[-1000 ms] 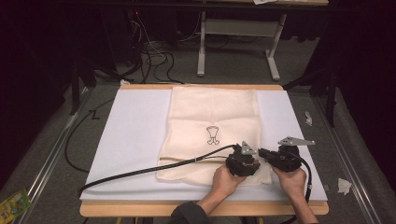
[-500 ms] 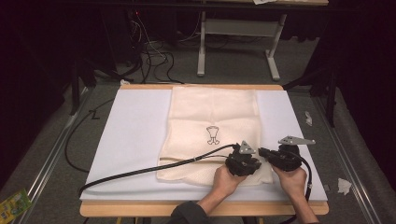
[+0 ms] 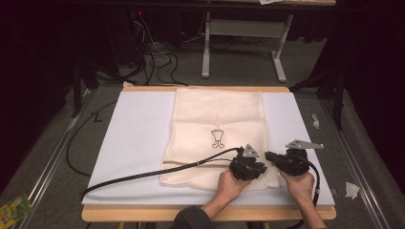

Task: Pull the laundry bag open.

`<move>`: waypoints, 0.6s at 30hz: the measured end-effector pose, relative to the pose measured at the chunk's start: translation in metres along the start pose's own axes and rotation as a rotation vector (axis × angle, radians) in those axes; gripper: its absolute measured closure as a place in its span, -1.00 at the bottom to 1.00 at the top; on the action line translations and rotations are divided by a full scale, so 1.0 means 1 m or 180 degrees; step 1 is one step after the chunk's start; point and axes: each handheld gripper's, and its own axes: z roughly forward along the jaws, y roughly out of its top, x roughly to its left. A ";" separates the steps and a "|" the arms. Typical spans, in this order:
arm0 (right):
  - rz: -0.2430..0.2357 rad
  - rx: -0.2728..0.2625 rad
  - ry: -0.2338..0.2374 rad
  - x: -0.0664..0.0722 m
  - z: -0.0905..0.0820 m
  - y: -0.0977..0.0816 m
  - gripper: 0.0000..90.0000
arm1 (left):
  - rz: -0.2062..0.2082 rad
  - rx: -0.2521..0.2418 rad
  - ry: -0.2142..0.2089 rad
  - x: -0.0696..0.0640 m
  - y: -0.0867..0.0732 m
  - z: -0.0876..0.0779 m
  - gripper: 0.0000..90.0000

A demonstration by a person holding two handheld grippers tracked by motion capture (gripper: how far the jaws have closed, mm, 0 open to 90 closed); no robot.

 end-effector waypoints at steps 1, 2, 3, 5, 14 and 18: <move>0.0000 0.0000 0.0000 0.000 0.000 0.000 0.98 | -0.0024 -0.0010 -0.0005 0.000 0.000 0.000 0.71; -0.0002 -0.0001 -0.0004 0.000 0.000 0.000 0.98 | -0.0039 -0.0014 -0.0015 0.001 0.000 0.001 0.71; 0.0000 -0.0003 0.0000 0.000 0.000 0.000 0.98 | -0.0088 -0.0012 -0.0022 0.003 0.000 0.003 0.70; -0.0011 -0.0004 0.0003 0.000 0.001 -0.001 0.98 | -0.0195 -0.0016 -0.0051 0.006 0.000 0.007 0.68; 0.0003 -0.0010 -0.0006 -0.002 0.001 -0.002 0.98 | -0.0206 -0.0044 -0.0129 0.005 0.000 0.003 0.76; 0.0022 0.0001 -0.0009 -0.002 0.000 -0.002 0.98 | -0.0337 -0.0154 -0.0204 0.009 -0.001 0.001 0.75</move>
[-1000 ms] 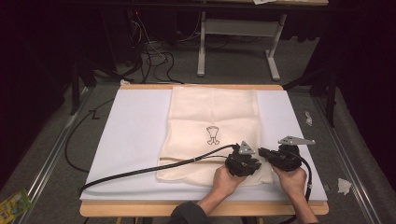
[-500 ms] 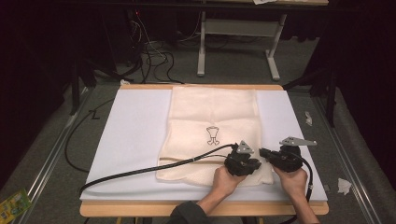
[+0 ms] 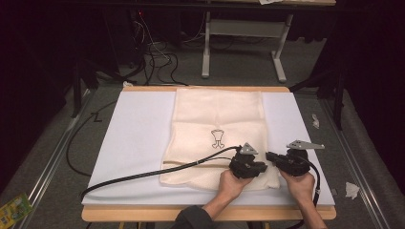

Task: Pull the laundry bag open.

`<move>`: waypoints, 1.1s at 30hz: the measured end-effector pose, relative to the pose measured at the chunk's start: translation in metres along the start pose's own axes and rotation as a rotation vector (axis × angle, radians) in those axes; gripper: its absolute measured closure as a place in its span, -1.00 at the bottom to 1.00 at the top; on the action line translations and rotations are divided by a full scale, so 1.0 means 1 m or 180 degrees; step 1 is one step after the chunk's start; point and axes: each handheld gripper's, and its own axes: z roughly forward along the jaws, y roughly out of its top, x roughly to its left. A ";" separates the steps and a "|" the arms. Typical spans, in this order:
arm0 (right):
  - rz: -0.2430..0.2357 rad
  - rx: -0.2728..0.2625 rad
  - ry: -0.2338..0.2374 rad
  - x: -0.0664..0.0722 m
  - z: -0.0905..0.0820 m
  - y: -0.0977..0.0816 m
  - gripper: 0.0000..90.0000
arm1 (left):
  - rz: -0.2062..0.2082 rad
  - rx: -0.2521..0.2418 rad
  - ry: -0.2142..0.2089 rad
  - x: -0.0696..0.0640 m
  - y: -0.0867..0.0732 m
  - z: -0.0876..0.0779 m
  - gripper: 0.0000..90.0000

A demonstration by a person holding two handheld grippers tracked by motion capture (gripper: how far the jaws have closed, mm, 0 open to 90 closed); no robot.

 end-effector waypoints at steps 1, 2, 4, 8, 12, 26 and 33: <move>0.0000 0.0000 0.0000 0.000 0.000 0.000 0.98 | 0.0000 0.0000 0.0000 0.000 0.000 0.000 0.75; 0.0012 0.0000 0.0002 0.000 0.000 0.000 0.98 | -0.0030 -0.0006 -0.0004 0.002 0.000 0.000 0.75; -0.0002 0.0007 0.0000 0.000 0.000 0.000 0.98 | -0.0018 0.0036 0.0026 0.002 -0.001 0.001 0.75; 0.0002 0.0013 0.0003 0.000 0.001 0.000 0.98 | -0.0024 0.0028 0.0020 0.001 -0.002 0.002 0.76; -0.0010 0.0001 -0.0001 0.000 0.001 0.000 0.98 | -0.0040 -0.0011 0.0003 0.001 0.000 0.001 0.77; -0.0029 -0.0004 0.0010 0.000 0.002 0.000 0.98 | -0.0088 0.0014 -0.0014 0.001 -0.002 0.004 0.79; -0.0019 0.0007 -0.0005 0.000 0.001 0.000 0.97 | -0.0069 0.0029 -0.0003 0.000 -0.002 0.003 0.88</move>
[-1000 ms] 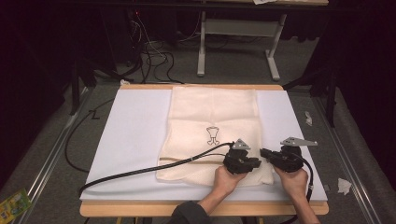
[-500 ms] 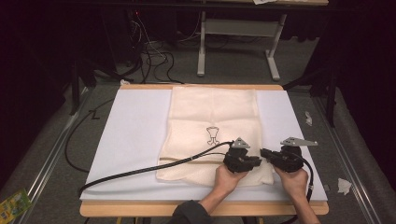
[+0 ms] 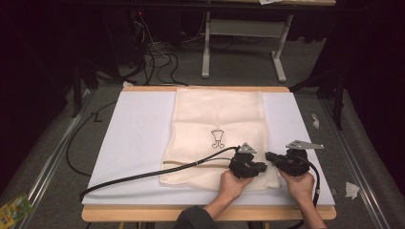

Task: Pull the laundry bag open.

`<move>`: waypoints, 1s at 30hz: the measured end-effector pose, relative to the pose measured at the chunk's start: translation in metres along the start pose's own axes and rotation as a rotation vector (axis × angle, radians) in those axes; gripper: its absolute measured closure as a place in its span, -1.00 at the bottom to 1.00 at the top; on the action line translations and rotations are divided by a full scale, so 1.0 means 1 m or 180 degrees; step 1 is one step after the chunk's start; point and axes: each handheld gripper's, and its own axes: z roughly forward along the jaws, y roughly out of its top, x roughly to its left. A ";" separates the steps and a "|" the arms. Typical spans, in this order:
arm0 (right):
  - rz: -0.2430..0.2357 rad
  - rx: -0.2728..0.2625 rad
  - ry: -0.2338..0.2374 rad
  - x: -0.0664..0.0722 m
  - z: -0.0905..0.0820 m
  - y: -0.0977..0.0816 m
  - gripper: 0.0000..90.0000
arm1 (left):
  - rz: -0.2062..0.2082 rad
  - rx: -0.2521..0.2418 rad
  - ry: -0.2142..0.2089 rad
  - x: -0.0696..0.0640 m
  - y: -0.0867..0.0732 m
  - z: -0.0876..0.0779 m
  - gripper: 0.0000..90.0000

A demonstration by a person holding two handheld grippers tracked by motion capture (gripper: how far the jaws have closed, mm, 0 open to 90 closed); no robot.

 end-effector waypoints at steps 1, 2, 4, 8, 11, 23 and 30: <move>0.0017 0.0011 0.0000 -0.001 0.000 0.000 0.97 | 0.0006 0.0003 -0.0003 0.000 0.000 0.000 0.92; 0.0017 0.0011 0.0000 -0.001 0.000 0.000 0.97 | 0.0008 0.0009 -0.0012 0.000 0.001 -0.001 0.92; 0.0021 0.0002 0.0009 -0.001 -0.001 0.000 0.97 | 0.0026 0.0010 -0.0010 0.000 0.002 -0.001 0.93; 0.0016 -0.0008 0.0004 -0.002 -0.001 -0.001 0.97 | 0.0046 0.0005 0.0006 0.000 0.002 -0.002 0.93; 0.0007 0.0008 -0.0005 -0.003 -0.002 -0.001 0.97 | 0.0089 0.0024 0.0017 0.000 0.002 -0.003 0.94; -0.0024 0.0015 -0.0011 -0.005 -0.004 -0.004 0.98 | 0.0151 0.0108 0.0062 0.001 0.004 -0.007 0.94; -0.0029 0.0017 -0.0015 -0.007 -0.005 -0.005 0.98 | 0.0184 0.0157 0.0133 0.002 0.004 -0.010 0.94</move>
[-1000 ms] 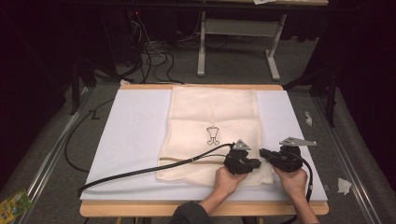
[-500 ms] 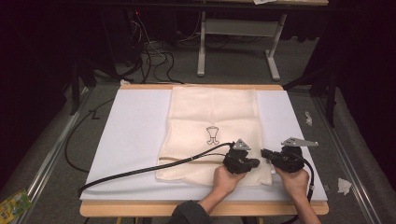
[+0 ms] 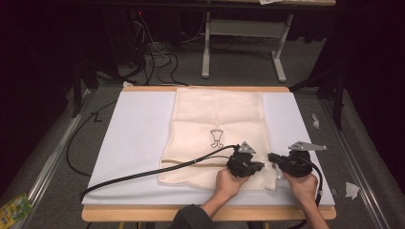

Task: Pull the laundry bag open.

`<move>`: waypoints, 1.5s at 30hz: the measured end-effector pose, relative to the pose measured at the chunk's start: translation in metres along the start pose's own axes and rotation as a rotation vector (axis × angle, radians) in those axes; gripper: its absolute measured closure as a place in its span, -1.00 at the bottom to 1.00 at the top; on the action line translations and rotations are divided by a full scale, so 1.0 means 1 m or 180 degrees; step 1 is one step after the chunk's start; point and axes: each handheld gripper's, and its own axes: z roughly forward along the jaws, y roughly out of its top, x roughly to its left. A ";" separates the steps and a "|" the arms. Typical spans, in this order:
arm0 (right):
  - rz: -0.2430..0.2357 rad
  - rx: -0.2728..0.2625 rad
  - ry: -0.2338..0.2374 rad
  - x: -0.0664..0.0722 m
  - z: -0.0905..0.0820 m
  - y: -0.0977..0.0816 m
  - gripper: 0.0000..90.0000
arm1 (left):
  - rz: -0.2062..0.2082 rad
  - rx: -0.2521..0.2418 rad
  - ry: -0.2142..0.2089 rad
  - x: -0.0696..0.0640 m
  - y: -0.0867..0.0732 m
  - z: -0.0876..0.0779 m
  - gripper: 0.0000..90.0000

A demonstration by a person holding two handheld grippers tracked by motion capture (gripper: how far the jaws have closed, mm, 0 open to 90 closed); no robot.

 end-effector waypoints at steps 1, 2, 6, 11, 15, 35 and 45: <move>-0.0015 -0.0001 -0.0002 -0.001 0.000 0.000 0.98 | 0.0000 0.0000 0.0000 0.000 0.000 0.000 0.94; -0.0015 -0.0001 -0.0002 -0.001 0.000 0.000 0.98 | 0.0010 0.0002 0.0006 0.000 0.000 -0.001 0.94; -0.0015 0.0000 -0.0011 -0.001 0.000 0.000 0.98 | 0.0059 0.0004 0.0030 -0.001 0.000 -0.002 0.94; -0.0020 0.0022 -0.0034 -0.001 0.001 -0.001 0.98 | 0.0072 0.0006 0.0032 -0.002 0.001 -0.004 0.94; -0.0035 0.0040 -0.0077 -0.002 0.001 -0.001 0.98 | 0.0110 0.0029 0.0086 -0.001 0.001 -0.006 0.94; -0.0122 0.0091 -0.0193 -0.002 0.004 -0.001 0.98 | 0.0124 -0.0007 0.0149 0.003 0.000 -0.016 0.94; -0.0121 0.0120 -0.0222 -0.001 0.006 0.000 0.98 | 0.0179 0.0007 0.0177 0.002 0.000 -0.020 0.94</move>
